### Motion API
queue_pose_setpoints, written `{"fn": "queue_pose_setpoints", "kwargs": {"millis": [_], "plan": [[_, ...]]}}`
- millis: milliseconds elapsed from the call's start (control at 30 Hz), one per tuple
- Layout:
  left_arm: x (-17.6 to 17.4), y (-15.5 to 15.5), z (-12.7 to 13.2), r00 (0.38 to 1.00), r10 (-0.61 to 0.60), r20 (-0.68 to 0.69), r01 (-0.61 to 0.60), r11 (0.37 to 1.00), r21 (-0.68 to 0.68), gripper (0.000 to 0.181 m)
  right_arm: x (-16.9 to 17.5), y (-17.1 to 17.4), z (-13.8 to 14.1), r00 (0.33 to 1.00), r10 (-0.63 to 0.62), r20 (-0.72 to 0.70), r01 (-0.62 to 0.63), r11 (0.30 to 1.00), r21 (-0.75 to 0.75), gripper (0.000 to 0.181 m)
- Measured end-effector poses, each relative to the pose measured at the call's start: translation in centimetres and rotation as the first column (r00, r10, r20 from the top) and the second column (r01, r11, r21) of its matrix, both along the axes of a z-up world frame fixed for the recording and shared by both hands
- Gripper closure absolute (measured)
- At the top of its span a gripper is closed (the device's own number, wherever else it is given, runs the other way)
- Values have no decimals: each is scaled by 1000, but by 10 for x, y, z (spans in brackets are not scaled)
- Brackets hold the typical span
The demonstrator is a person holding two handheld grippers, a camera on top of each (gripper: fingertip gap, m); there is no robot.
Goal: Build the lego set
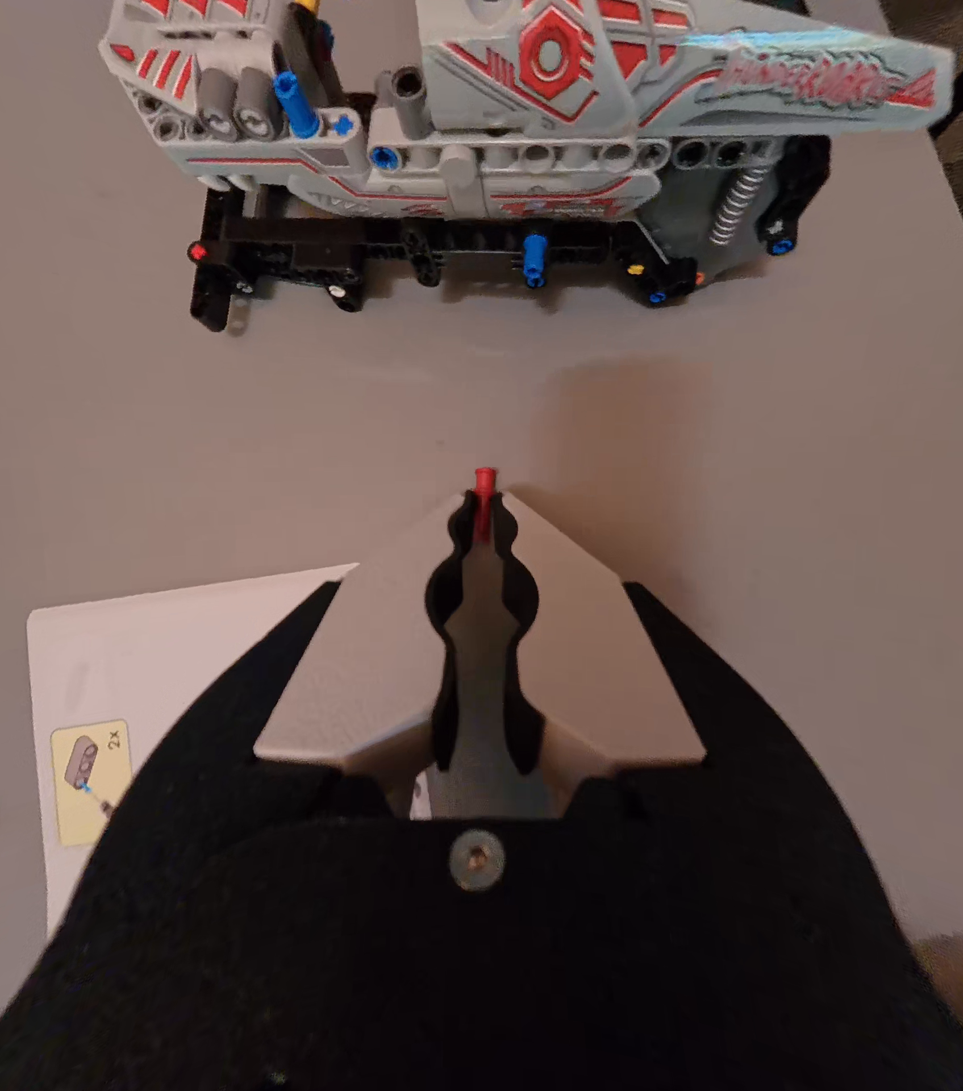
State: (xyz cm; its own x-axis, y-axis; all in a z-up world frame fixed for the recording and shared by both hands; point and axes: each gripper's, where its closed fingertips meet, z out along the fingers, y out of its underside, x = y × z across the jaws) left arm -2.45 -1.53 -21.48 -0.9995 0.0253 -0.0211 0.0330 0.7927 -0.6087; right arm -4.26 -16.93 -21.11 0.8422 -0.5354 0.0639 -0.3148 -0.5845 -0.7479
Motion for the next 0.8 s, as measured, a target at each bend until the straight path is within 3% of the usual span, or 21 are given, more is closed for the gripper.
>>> {"fn": "queue_pose_setpoints", "kwargs": {"millis": [133, 300, 800], "plan": [[0, -2, 0, 998, 64, -19, -63, 997, 41, 178, 0, 0, 0, 1000, 0, 6, 0, 1000, -4, 178], [3, -7, 0, 989, 113, -90, -117, 993, -35, 179, 0, 0, 0, 1000, -2, 2, 2, 1000, -2, 178], [4, -7, 0, 996, 68, -57, -73, 993, -88, 179, 1, 0, 0, 1000, -6, -22, 6, 1000, 14, 178]]}}
